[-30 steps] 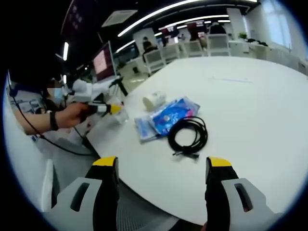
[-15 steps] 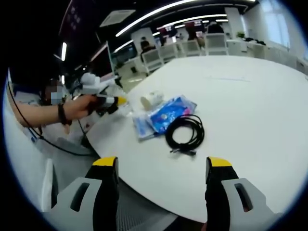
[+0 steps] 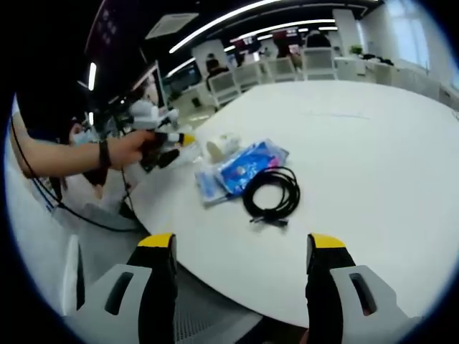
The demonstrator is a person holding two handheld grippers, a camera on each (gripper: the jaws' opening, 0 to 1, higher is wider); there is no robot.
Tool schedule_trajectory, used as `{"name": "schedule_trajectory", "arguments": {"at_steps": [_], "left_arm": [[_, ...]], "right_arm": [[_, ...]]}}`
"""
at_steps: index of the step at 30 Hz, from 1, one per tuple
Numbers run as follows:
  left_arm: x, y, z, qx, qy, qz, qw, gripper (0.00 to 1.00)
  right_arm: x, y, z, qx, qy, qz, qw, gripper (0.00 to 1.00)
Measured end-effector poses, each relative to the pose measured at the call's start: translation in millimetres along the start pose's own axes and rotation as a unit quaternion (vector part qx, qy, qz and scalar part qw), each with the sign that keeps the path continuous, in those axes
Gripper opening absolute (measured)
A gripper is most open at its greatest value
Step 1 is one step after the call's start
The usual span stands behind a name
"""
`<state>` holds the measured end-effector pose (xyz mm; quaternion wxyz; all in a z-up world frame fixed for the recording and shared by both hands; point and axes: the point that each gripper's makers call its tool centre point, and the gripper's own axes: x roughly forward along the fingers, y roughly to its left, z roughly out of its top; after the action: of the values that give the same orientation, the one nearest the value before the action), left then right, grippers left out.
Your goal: Arrange the tabletop items into an orderly group along one side of the table until the central work area is clear of visible clutter.
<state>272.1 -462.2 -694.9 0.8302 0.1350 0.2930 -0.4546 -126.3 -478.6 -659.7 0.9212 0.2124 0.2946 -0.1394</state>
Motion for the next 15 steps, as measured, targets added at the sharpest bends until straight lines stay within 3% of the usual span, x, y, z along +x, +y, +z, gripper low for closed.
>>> {"name": "schedule_trajectory", "arguments": {"at_steps": [15], "left_arm": [[18, -0.6, 11.3, -0.026, -0.004, 0.001, 0.9997, 0.4]], "right_arm": [[7, 5, 1.7, -0.003, 0.007, 0.004, 1.0, 0.73]]}}
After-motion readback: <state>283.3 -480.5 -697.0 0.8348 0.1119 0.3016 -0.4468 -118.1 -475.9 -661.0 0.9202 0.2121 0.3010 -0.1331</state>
